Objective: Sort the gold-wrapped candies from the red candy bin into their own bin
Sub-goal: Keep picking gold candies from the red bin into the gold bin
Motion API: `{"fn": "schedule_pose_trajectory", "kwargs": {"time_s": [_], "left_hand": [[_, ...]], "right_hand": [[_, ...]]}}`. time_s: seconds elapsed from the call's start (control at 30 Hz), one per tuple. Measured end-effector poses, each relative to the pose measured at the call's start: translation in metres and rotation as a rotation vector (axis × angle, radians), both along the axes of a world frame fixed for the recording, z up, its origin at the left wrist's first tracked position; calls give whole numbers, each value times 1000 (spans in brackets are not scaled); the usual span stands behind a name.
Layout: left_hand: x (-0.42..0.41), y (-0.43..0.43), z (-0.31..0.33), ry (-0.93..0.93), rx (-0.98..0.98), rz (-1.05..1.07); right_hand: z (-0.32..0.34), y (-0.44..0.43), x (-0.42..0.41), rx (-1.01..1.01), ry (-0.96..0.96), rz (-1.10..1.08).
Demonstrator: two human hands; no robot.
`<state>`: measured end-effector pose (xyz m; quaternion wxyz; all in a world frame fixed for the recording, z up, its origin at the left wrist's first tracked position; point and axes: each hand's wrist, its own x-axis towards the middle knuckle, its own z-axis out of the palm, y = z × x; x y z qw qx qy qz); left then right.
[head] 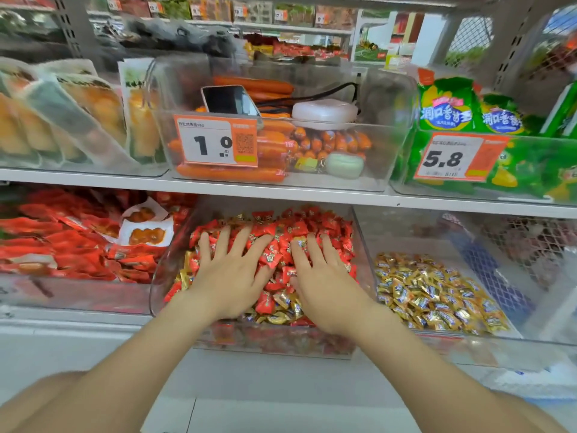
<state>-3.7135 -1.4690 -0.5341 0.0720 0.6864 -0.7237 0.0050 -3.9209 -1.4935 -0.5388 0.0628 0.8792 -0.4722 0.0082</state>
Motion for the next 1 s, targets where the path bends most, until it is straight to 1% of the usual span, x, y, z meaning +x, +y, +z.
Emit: {"fn": "schedule_pose_trajectory", "kwargs": {"time_s": [0.03, 0.13, 0.17, 0.27, 0.33, 0.43, 0.5, 0.53, 0.6, 0.7, 0.8, 0.87, 0.93, 1.0], "left_hand": [[7, -5, 2, -7, -4, 13], [21, -14, 9, 24, 1, 57], [23, -15, 10, 46, 14, 55], [21, -12, 16, 60, 6, 9], [16, -7, 23, 101, -48, 3], [10, -5, 31, 194, -204, -39], [7, -9, 33, 286, -268, -146], [5, -11, 33, 307, -261, -208], [2, -12, 30, 261, -209, -286], [1, -16, 25, 166, -207, -238], [1, -22, 28, 180, -311, -159], [2, -31, 29, 189, -338, -109], [5, -44, 29, 224, -279, -110], [7, -56, 31, 292, -143, -136]], "right_hand": [[3, -8, 2, 36, -36, 32], [20, -21, 7, 216, -234, 99], [25, -22, 7, 227, -287, 96], [40, -24, 3, 86, -386, 10], [42, -26, -1, 0, -447, -37], [35, -29, 3, -33, -494, -1], [34, -27, 10, -11, -464, 26], [33, -27, 14, -7, -433, 22], [32, -27, 20, 4, -389, 6], [32, -31, 23, 52, -424, -7], [35, -35, 24, 77, -442, -38], [36, -37, 25, 96, -476, -50], [36, -40, 23, 117, -564, -58], [37, -42, 17, 130, -649, -59]]}}
